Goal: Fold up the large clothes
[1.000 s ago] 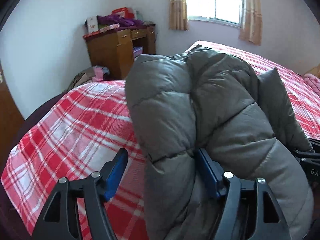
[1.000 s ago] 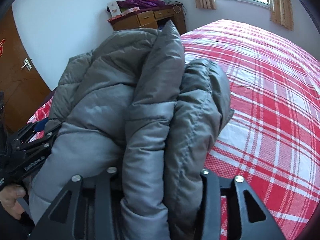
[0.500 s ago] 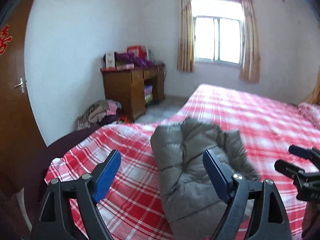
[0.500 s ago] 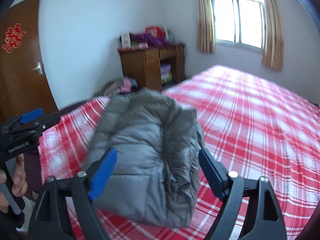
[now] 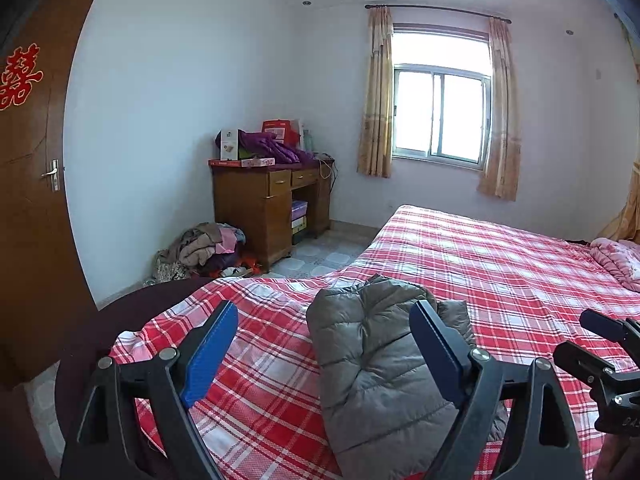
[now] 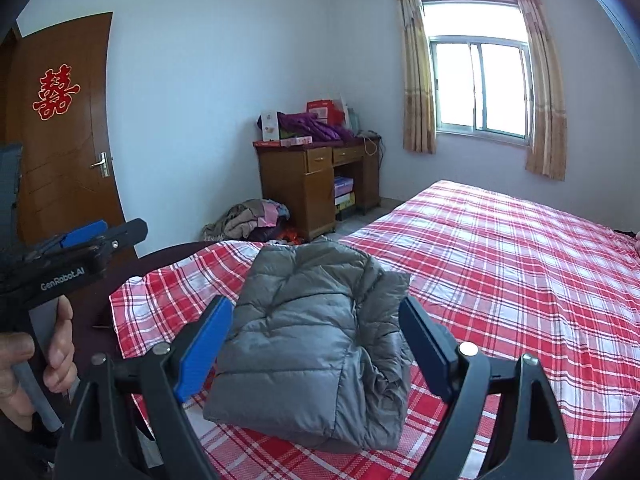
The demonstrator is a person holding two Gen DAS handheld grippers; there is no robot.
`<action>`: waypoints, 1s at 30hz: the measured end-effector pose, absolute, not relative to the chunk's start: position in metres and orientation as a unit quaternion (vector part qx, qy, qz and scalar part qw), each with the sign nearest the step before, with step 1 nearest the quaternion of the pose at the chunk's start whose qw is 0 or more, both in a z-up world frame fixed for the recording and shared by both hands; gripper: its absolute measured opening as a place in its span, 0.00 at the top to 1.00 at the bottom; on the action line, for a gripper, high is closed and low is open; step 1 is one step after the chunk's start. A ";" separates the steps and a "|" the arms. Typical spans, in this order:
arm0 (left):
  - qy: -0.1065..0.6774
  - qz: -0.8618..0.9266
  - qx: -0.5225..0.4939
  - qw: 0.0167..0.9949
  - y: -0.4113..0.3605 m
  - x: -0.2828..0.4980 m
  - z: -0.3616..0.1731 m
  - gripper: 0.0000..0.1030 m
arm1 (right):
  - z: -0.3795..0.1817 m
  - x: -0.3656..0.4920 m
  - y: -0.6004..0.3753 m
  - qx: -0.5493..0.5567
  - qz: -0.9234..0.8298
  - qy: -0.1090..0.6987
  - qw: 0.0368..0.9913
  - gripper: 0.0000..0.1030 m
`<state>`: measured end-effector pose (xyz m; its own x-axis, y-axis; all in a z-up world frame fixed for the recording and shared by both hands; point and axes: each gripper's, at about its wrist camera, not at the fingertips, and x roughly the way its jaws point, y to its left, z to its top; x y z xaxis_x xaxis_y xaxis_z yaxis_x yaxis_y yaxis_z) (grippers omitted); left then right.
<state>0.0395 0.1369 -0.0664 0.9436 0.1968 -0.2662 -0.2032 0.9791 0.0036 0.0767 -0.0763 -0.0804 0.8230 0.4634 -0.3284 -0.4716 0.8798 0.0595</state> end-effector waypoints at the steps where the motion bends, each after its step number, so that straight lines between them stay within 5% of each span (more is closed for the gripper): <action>1: 0.134 0.102 -0.012 0.986 0.137 0.039 -0.067 0.15 | -0.080 0.076 -0.076 -0.012 0.245 0.167 0.955 0.15; 30: 0.147 0.099 -0.002 0.984 0.132 0.043 -0.072 0.15 | -0.084 0.075 -0.081 0.002 0.256 0.171 0.951 0.15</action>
